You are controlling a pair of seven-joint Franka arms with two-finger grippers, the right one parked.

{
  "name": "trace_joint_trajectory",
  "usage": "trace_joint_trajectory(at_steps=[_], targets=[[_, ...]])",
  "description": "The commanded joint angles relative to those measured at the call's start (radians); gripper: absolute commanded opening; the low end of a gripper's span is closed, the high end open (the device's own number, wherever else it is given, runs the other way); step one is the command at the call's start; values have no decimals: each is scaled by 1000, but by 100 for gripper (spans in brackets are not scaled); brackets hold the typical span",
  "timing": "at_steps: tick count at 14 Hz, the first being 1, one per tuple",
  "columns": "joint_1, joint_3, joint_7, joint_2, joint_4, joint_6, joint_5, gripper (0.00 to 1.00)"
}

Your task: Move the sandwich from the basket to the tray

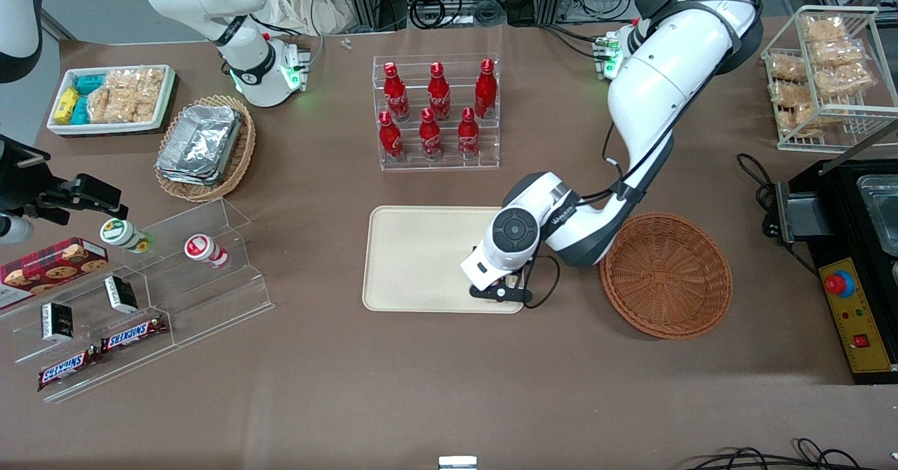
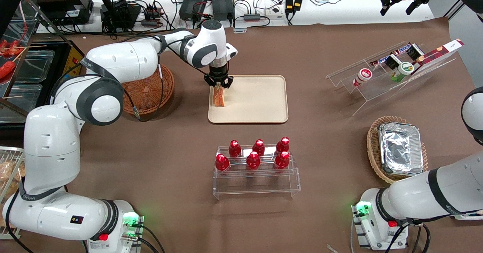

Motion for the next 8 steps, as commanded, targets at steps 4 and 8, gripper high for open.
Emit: trace_joint_trajectory(at_steps=[4, 8], targets=[[13, -3, -21, -59, 17, -40, 2, 100], [79, -18, -7, -212, 14, -225, -16, 100]])
